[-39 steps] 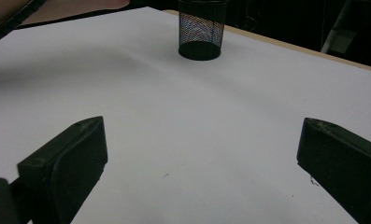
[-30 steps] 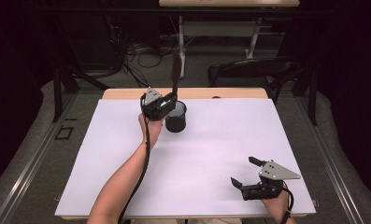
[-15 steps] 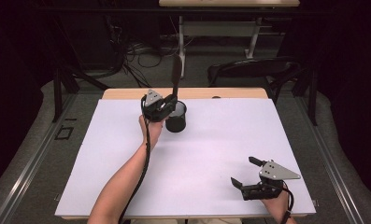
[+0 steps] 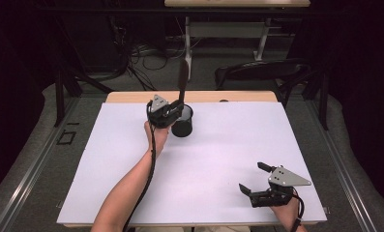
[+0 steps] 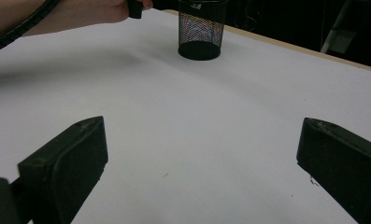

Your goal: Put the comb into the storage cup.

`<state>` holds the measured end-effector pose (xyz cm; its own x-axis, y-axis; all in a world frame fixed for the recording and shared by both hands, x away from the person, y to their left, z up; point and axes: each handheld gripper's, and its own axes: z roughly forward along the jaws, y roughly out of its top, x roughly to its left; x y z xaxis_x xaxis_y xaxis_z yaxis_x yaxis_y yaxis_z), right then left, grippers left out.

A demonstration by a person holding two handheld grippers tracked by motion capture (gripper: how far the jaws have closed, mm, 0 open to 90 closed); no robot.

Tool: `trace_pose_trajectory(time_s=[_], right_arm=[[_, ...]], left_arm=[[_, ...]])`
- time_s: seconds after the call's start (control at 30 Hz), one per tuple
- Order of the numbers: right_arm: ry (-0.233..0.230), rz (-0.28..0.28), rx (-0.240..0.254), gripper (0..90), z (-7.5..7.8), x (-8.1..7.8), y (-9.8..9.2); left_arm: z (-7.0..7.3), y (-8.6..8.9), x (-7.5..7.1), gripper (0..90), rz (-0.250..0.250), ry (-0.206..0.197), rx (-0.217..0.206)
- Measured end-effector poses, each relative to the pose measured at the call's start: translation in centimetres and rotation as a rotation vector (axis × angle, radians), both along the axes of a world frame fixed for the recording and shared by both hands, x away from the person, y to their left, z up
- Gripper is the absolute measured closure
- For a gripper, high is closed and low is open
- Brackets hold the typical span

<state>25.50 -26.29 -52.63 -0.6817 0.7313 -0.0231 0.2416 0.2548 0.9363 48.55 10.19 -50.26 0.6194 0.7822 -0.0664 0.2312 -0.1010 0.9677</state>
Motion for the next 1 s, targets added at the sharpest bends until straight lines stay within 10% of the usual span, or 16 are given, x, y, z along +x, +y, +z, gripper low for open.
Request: trace_pose_trajectory(time_s=[1.0], right_arm=[[0.001, 0.0, -0.008, 1.7, 0.0, 0.02, 0.0]], left_arm=[[-1.03, -0.4, -0.12, 72.3, -0.005, 0.035, 0.041]])
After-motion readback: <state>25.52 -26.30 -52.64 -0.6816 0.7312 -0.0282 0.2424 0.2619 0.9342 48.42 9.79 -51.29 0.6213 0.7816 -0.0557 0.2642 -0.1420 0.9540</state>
